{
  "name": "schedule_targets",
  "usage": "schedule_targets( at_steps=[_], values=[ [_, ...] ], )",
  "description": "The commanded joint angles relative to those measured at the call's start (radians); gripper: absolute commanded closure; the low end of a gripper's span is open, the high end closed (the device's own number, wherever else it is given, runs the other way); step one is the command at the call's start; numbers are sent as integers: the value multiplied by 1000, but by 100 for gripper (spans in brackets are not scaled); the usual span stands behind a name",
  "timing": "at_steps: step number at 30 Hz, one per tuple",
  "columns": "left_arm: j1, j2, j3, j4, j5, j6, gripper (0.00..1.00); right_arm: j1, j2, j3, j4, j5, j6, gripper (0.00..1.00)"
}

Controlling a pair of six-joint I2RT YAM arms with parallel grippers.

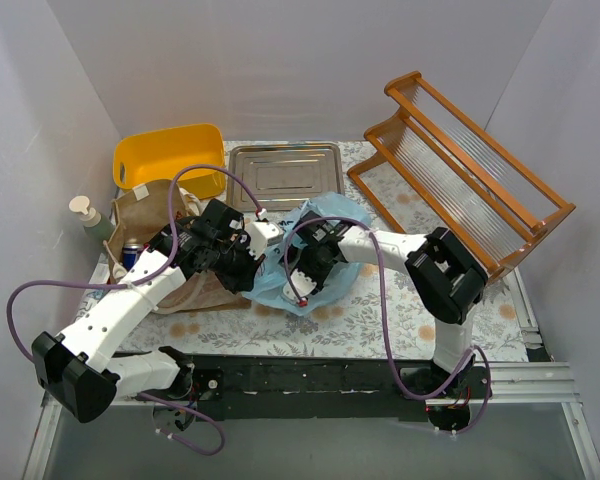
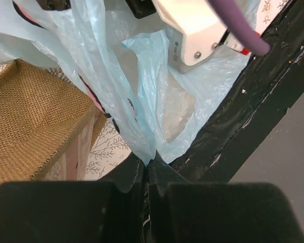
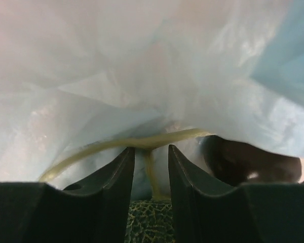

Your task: Untie the knot of the grocery bags and take out the mixed food

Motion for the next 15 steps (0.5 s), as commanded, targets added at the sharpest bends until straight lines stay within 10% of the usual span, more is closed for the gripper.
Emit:
schedule_targets(
  at_steps=[1,8,15],
  values=[
    [2,-5,17,2,-10,13,100,-3,78,36,-50,32,1,59],
    [3,0,20,9,-19,19,100,-10,100,150,-128,-52,167,98],
    [3,-23,-12,23,-40,29,100,-64,-136,110,-145,-163,357,99]
  ],
)
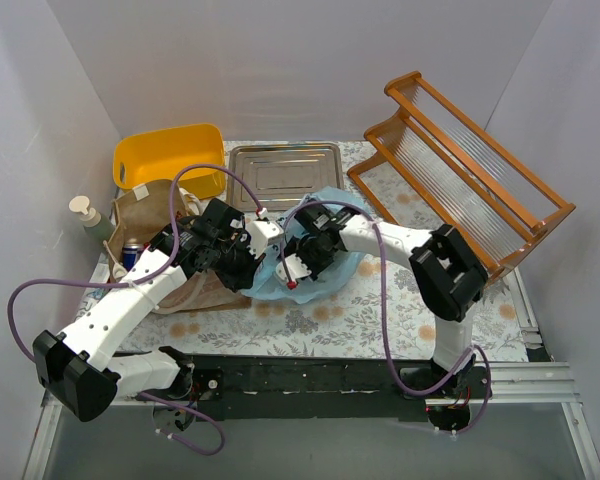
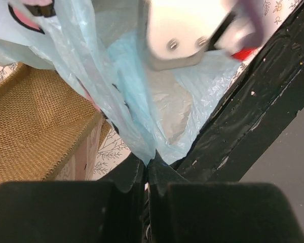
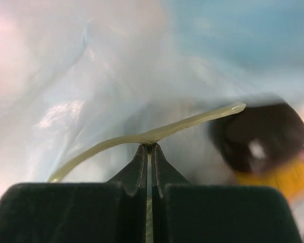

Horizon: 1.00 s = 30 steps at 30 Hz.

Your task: Untie the knot of the grocery bags and take out the mixed food

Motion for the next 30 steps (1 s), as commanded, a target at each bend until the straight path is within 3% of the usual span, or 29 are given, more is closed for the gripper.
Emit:
schedule_targets(
  at_steps=[1,6,13,15,16,19,23,30],
  values=[
    [3,-33,-17,16,-18,17,100,-41,-208,-19,-49,-114,162,99],
    [3,-29,-12,22,-15,21,100,-45,-381,-102,-44,-186,245,99],
    [3,-19,-3,34,-16,23,100,-28,-456,-136,43,-212,424,99],
    [3,-13,2,36,-12,23,100,-3,-430,-138,59,-207,483,92],
    [3,-12,3,37,-13,22,100,6,-418,-132,75,-209,507,81],
    [3,-10,8,33,-12,22,100,63,-358,-139,130,-169,624,75],
    [3,-27,2,5,-9,23,100,112,-248,-154,291,12,759,76],
    [3,-84,-34,-25,-33,37,100,133,-117,-116,359,113,808,77]
  ],
)
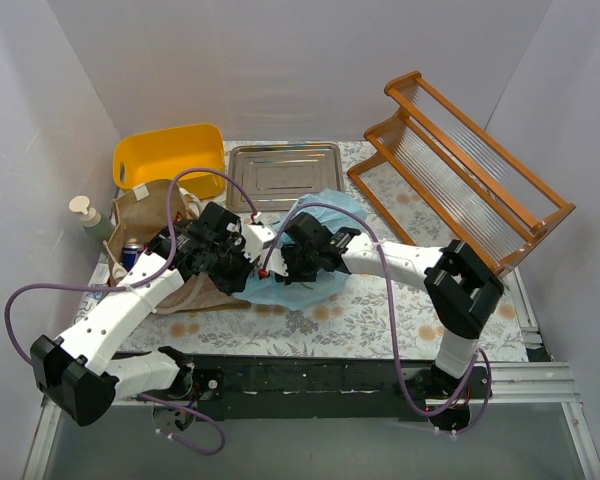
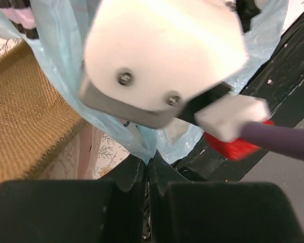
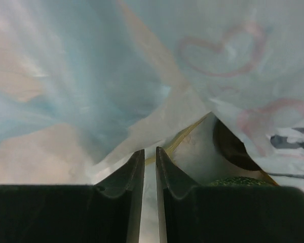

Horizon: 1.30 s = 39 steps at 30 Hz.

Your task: Untie the knot of the grocery bags and take out the mixed food

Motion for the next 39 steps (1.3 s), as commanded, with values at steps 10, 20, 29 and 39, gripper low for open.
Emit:
schedule_targets(
  at_steps=[10,20,29,39],
  values=[
    [-10,-59,-26,3,2,24,100,11,136,-55,159,143,145,65],
    [-10,-53,-33,8,7,23,100,-2,153,-49,160,155,116,99],
    [-10,-78,-74,18,-22,35,100,-20,-111,-2,-31,145,135,99],
    [-10,-62,-48,45,-1,17,100,-12,-106,-28,-85,76,283,88]
  ],
)
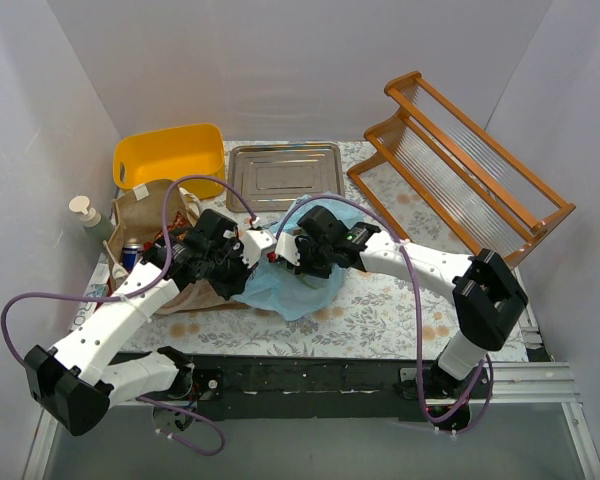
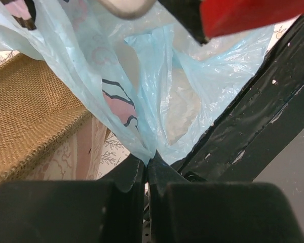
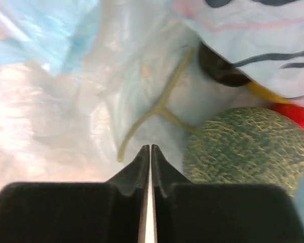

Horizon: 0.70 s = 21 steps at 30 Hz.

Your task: Untie the knot of the grocery bags and take out the mixed food

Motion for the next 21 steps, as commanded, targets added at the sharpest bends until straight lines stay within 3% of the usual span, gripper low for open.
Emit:
schedule_targets(
  at_steps=[1,7,21],
  values=[
    [-2,9,21,9,18,-10,100,15,28,-16,15,-48,143,85],
    [-2,8,13,21,50,-20,100,17,105,-27,76,-8,266,89],
    [-2,3,5,18,101,-27,100,12,211,-73,136,99,253,80]
  ],
)
